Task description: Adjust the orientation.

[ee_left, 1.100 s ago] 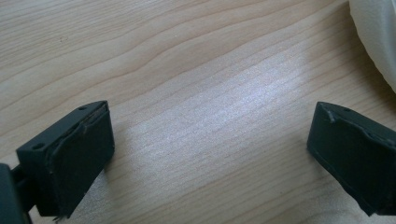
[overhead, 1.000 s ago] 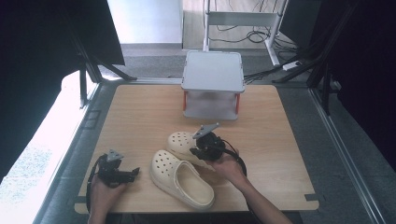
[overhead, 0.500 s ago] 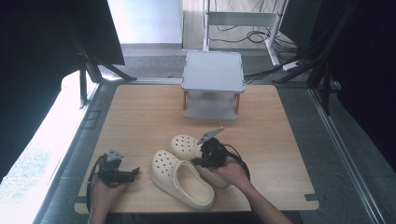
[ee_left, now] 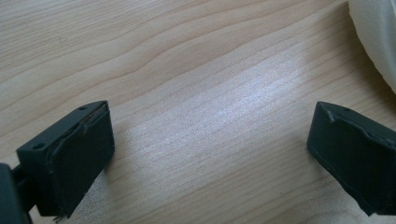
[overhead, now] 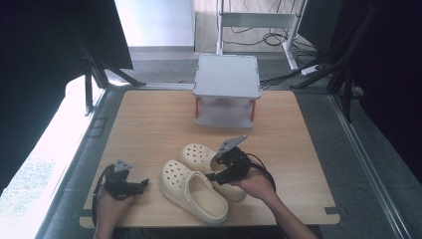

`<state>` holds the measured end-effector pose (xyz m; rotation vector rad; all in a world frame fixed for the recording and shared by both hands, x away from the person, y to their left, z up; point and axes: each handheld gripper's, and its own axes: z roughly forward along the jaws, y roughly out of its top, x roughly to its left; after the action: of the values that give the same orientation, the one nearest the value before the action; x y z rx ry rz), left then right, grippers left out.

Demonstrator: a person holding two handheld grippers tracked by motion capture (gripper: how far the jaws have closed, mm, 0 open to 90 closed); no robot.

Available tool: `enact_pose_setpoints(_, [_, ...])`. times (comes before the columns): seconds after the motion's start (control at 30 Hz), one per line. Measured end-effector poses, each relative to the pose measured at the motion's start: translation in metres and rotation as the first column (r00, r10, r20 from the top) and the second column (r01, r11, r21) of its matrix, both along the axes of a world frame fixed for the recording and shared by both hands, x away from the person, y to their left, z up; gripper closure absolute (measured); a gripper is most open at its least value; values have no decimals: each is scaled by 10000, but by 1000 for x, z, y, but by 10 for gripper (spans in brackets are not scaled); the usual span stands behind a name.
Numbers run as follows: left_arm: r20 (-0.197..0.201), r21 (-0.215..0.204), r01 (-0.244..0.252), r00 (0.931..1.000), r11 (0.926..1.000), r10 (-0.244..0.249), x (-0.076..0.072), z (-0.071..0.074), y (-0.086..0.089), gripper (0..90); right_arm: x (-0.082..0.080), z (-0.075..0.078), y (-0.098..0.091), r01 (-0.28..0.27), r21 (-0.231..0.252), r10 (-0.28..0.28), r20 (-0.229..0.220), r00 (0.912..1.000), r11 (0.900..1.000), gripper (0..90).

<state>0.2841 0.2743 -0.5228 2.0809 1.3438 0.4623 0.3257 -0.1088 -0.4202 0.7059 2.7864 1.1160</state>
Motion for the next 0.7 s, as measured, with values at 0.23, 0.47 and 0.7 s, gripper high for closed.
enact_pose_setpoints(0.23, [-9, 32, 23, 10000, 10000, -23, 0, 0, 0, 8, -9, -2, -9, -158, -23, 158, -100, 9998, 9999, 209])
enact_pose_setpoints(0.47, [1, 35, 18, 10000, 10000, -18, 0, 0, 0, 8, -14, -13, -1, -329, -121, 326, -196, 9993, 9994, 156])
enact_pose_setpoints(0.7, [2, 37, 17, 10000, 10000, -17, 0, 0, 0, 8, -15, -26, 13, -552, -371, 541, -311, 9980, 9978, 140])
